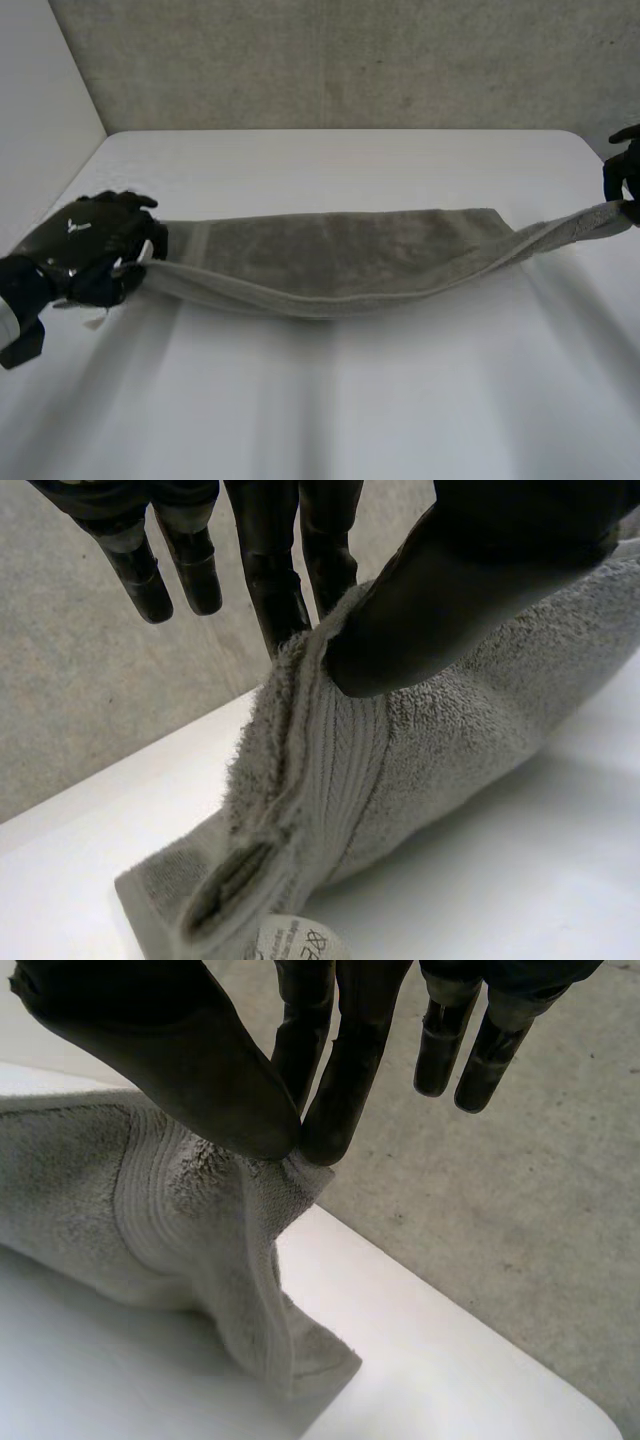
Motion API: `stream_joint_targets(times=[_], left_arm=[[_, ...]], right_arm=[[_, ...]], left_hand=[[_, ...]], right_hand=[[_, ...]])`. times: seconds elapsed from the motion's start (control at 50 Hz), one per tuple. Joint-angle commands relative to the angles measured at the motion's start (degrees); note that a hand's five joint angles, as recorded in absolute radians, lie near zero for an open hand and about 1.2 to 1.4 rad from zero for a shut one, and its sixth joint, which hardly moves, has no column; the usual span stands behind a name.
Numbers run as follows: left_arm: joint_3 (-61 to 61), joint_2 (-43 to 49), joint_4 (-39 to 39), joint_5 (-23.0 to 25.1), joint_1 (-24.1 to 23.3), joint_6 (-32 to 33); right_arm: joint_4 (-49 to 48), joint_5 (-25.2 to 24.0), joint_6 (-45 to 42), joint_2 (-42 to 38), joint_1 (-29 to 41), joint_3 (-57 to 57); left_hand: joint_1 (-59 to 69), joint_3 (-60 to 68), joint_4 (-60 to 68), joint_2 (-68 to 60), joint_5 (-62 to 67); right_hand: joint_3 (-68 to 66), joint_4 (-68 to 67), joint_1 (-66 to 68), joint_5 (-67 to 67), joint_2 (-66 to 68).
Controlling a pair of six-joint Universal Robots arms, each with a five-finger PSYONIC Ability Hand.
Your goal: Fold the towel.
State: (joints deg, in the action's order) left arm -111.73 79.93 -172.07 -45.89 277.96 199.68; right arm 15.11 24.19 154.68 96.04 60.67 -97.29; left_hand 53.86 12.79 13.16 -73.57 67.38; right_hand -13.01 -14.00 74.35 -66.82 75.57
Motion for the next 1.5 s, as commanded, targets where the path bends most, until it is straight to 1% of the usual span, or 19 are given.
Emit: stream_joint_targets(times=[0.02,0.06,0.12,0.18,0.3,0.34,0.4,0.56,0.88,1.12,1.3,1.32,1.34,1.36,1.38,1.4,1.42,1.44,1.5], left_arm=[[8.46,10.42,0.24,-0.34,-1.01,0.27],[11.54,14.02,0.50,-0.42,-1.36,0.27],[20.30,23.57,1.64,-0.60,-3.55,0.18],[26.54,30.16,1.73,-2.08,-6.10,0.18],[34.57,38.19,1.56,-8.07,-10.50,0.44],[38.85,42.92,1.21,-11.39,-12.08,0.53],[42.46,47.23,-0.02,-13.95,-13.14,0.53],[48.45,54.71,-5.20,-18.43,-15.25,0.36],[51.35,59.11,-11.88,-21.08,-16.66,0.27],[52.76,60.69,-14.00,-21.52,-17.27,0.18],[55.40,63.77,-14.09,-24.59,-17.36,0.36],[55.40,63.86,-14.09,-24.59,-17.45,0.36],[55.22,63.77,-14.09,-24.59,-17.71,0.36],[55.22,63.77,-14.09,-24.59,-17.71,0.36],[55.05,63.51,-14.00,-24.59,-18.06,0.36],[55.05,63.51,-14.00,-24.59,-18.06,0.36],[54.70,62.98,-14.00,-24.59,-18.41,0.27],[54.26,61.85,-13.91,-24.68,-18.68,0.27],[52.16,58.17,-14.00,-24.60,-18.68,0.09]], right_arm=[[-0.79,3.58,-3.69,-9.56,6.83,6.58],[-0.96,5.60,-4.39,-12.63,9.90,9.05],[-1.05,14.89,-7.10,-21.48,19.54,17.28],[-1.75,19.64,-9.39,-26.06,23.16,21.51],[-8.70,25.11,-9.14,-31.88,26.16,25.39],[-15.43,30.45,-7.30,-34.51,29.05,26.01],[-20.63,34.07,-5.89,-37.40,30.73,26.53],[-26.44,39.78,-5.53,-44.17,32.66,29.52],[-36.20,44.27,-5.27,-50.16,34.25,32.95],[-35.77,44.27,-4.74,-55.96,35.04,39.72],[-34.98,44.36,-5.09,-61.24,35.13,44.73],[-34.63,44.36,-5.09,-61.67,35.22,45.25],[-34.36,44.28,-5.09,-61.76,35.22,45.34],[-34.36,44.27,-5.09,-61.77,35.22,45.34],[-34.27,44.36,-5.09,-61.33,35.22,45.17],[-34.27,44.36,-5.09,-61.33,35.22,45.17],[-34.19,44.45,-5.01,-60.72,35.22,44.82],[-34.27,44.71,-4.92,-59.14,35.22,44.12],[-35.15,44.98,-4.65,-54.32,35.30,40.71]], left_hand=[[26.14,-2.79,-3.16,-6.43,2.62],[26.14,-2.79,-3.16,-6.43,2.62],[26.14,-2.79,-3.16,-6.43,2.62],[26.14,-2.79,-3.16,-6.43,2.62],[26.14,-2.79,-3.16,-6.43,2.62],[26.14,-2.79,-3.16,-6.43,2.62],[26.14,-2.79,-3.16,-6.43,2.62],[26.14,-2.79,-3.16,-6.43,2.62],[26.14,-2.79,-3.16,-6.43,2.62],[26.14,-2.79,-3.16,-6.43,2.62],[26.14,-2.79,-3.16,-6.43,2.62],[23.83,-2.79,-3.16,-4.12,0.31],[3.99,-2.79,-3.16,15.72,-19.53],[3.79,-2.79,-3.16,15.92,-19.73],[-15.19,-2.79,-3.16,34.90,-38.72],[-15.38,-2.79,-3.16,35.09,-38.91],[-26.21,-2.79,-3.16,45.92,-49.74],[-30.48,-2.79,-3.16,50.19,-54.01],[-33.71,-2.79,-3.16,53.42,-57.24]], right_hand=[[3.01,4.00,5.65,-3.18,4.43],[3.01,4.00,5.65,-3.18,4.43],[3.01,4.00,5.65,-3.18,4.43],[3.01,4.00,5.65,-3.18,4.43],[3.01,4.00,5.65,-3.18,4.43],[3.01,4.00,5.65,-3.18,4.43],[3.01,4.00,5.65,-3.18,4.43],[3.01,4.00,5.65,-3.18,4.43],[3.01,4.00,5.65,-3.18,4.43],[3.01,4.00,5.65,-3.18,4.43],[3.01,4.00,5.65,-3.18,4.43],[3.01,4.00,5.65,-3.18,4.43],[3.01,4.00,5.65,-3.18,4.43],[3.01,4.00,5.65,-3.18,4.43],[3.01,4.00,-17.44,19.91,-18.66],[3.01,4.00,-17.67,20.14,-18.89],[3.01,4.00,-52.65,55.11,-53.87],[3.01,4.00,-64.35,66.82,-65.57],[3.01,4.00,-64.35,66.82,-65.57]])
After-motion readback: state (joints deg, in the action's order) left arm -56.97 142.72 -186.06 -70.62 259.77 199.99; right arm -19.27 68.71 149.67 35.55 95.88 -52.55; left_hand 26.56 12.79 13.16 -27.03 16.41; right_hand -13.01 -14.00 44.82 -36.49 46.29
